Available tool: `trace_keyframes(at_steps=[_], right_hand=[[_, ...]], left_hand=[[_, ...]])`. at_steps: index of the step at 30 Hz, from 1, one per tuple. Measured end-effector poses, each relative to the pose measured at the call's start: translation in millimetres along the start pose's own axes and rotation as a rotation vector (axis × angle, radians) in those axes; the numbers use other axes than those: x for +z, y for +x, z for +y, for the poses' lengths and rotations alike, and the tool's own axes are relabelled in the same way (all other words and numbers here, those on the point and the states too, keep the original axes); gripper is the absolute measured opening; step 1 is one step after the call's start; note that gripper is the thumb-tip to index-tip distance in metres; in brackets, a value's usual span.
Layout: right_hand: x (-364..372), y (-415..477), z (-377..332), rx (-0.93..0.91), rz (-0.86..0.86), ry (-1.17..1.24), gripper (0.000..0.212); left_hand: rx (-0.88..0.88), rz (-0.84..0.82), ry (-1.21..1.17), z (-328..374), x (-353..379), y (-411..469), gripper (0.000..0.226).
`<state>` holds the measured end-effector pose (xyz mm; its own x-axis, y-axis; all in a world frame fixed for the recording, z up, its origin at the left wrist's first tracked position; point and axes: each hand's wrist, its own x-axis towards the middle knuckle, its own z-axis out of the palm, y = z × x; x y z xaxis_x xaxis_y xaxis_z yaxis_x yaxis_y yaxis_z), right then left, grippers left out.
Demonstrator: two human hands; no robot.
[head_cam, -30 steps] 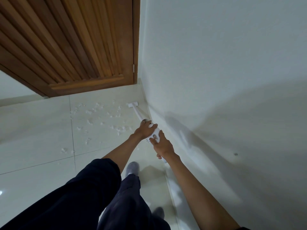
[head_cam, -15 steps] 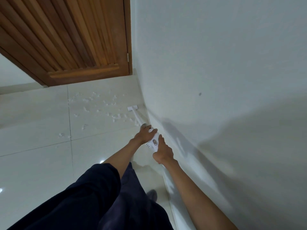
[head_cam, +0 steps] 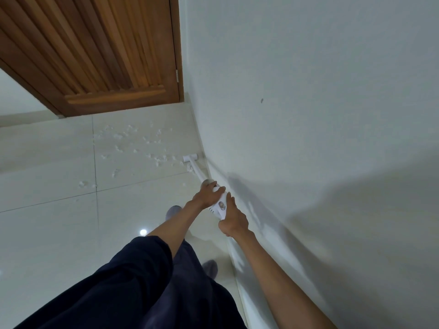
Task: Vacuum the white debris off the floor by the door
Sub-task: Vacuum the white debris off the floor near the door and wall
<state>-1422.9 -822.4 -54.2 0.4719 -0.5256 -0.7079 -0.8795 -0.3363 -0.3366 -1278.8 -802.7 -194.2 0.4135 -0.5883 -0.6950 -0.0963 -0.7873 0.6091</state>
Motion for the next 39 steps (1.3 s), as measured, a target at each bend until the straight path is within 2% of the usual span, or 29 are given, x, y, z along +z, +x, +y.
trace_keyframes(at_steps=[2,7,11,13,14,17,20,23,28,31,35,39], right_hand=[[2,-3,2,-0.016,0.010,-0.002,0.097],[8,-2,4,-0.032,0.026,-0.018,0.094],[4,1,3,-0.057,0.037,-0.044,0.094],[1,5,0,-0.058,0.039,-0.054,0.093],[-1,6,-1,-0.053,0.036,-0.056,0.093],[-6,12,-8,-0.037,0.028,-0.042,0.093],[-11,20,-18,-0.018,0.023,-0.010,0.090],[-14,30,-26,-0.020,0.019,0.011,0.087],[-20,49,-48,-0.014,0.022,0.000,0.088],[-22,60,-66,0.012,0.012,0.022,0.094],[-27,82,-93,0.048,0.019,0.081,0.093],[-40,103,-119,0.055,0.018,0.107,0.090]], left_hand=[[-0.012,0.005,-0.006,8,-2,-15,0.090],[0.015,-0.054,0.066,22,-9,-38,0.064],[-0.008,-0.015,0.034,21,-11,-36,0.065],[0.033,-0.014,0.056,19,-10,-27,0.030],[0.051,-0.018,0.040,20,-11,-28,0.025],[0.043,0.004,0.059,36,-24,-40,0.052],[0.116,-0.027,0.100,45,-32,-37,0.045],[0.097,-0.005,0.090,48,-44,-33,0.062],[0.139,-0.076,0.204,58,-69,-17,0.050],[0.114,-0.087,0.193,50,-87,5,0.059],[0.078,-0.106,0.214,44,-115,33,0.081],[0.063,-0.094,0.240,47,-141,61,0.091]])
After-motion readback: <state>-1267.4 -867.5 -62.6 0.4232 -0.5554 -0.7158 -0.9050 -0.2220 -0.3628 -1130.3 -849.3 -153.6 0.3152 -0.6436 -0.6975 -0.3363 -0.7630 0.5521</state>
